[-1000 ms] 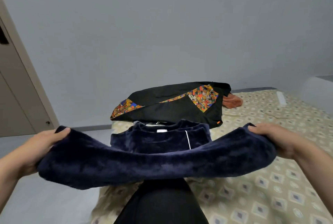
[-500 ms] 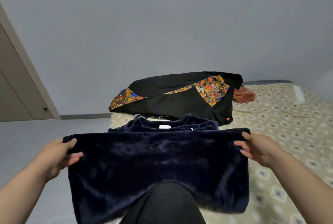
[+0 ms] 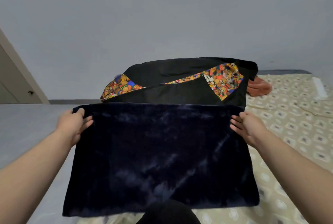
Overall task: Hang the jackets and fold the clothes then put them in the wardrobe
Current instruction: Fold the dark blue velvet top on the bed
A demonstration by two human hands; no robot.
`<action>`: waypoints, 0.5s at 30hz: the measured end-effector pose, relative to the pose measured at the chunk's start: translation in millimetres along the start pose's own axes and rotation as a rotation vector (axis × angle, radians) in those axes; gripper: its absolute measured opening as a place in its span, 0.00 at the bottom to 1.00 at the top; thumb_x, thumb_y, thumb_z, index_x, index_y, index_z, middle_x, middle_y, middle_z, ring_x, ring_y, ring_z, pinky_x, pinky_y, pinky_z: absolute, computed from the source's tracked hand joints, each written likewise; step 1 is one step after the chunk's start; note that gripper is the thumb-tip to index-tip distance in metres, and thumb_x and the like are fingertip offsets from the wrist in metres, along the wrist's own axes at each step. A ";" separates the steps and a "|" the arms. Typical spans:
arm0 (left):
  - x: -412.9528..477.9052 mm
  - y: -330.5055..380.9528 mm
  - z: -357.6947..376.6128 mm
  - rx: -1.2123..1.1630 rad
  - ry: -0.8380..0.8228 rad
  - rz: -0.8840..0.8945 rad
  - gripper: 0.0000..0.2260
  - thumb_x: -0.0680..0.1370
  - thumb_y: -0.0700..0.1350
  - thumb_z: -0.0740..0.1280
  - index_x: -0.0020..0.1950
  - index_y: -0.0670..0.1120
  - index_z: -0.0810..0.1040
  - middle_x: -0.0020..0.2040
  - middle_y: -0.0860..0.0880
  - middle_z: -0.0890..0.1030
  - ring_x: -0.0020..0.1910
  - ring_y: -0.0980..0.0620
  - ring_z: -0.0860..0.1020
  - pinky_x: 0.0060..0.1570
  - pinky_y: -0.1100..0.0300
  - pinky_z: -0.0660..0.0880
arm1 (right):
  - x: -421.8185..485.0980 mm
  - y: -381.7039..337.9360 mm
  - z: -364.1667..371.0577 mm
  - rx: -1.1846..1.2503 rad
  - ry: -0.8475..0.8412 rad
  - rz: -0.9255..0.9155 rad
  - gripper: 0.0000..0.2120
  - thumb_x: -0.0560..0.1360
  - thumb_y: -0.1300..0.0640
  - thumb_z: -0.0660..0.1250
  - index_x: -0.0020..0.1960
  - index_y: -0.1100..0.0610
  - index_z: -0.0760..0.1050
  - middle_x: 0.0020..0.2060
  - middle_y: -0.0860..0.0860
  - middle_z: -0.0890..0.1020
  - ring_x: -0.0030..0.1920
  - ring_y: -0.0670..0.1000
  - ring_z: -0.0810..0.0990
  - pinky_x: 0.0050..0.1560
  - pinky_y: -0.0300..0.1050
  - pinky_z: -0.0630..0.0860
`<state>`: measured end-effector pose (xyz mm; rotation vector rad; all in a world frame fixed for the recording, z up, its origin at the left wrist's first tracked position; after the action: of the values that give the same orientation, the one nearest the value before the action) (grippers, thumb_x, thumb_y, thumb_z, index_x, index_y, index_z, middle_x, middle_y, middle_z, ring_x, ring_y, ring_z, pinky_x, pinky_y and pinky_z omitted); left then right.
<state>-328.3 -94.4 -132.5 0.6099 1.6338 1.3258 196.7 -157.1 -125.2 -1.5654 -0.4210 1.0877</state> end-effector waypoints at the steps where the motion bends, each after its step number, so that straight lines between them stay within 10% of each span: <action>1: -4.1 -5.6 -1.6 0.177 -0.016 0.129 0.21 0.82 0.45 0.63 0.75 0.45 0.65 0.70 0.44 0.72 0.56 0.47 0.79 0.46 0.56 0.79 | -4.0 4.8 3.6 -0.065 -0.026 -0.060 0.25 0.84 0.59 0.58 0.80 0.52 0.56 0.73 0.56 0.71 0.68 0.56 0.74 0.60 0.51 0.75; 8: -96.5 -93.2 -16.3 1.087 -0.546 0.934 0.33 0.75 0.62 0.60 0.79 0.52 0.62 0.80 0.53 0.55 0.79 0.54 0.54 0.77 0.56 0.51 | -89.1 100.6 6.1 -1.451 -0.225 -0.970 0.26 0.80 0.44 0.57 0.77 0.51 0.66 0.77 0.54 0.65 0.78 0.56 0.61 0.78 0.57 0.50; 15: -104.0 -131.7 29.9 1.387 -0.467 0.830 0.36 0.78 0.68 0.48 0.81 0.54 0.43 0.81 0.50 0.42 0.79 0.53 0.40 0.77 0.54 0.39 | -76.3 146.0 29.7 -1.650 -0.234 -0.816 0.34 0.78 0.34 0.36 0.81 0.46 0.42 0.81 0.50 0.45 0.80 0.51 0.39 0.78 0.50 0.36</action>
<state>-232.9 -204.5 -220.9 2.3794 1.7431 0.2033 92.8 -242.4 -224.8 -2.1492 -2.2696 0.0613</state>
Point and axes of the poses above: each hand's wrist, its own x-axis towards the middle knuckle, its own z-axis out of the palm, y = z × x, the point moved 1 cm from there along x, towards the middle knuckle
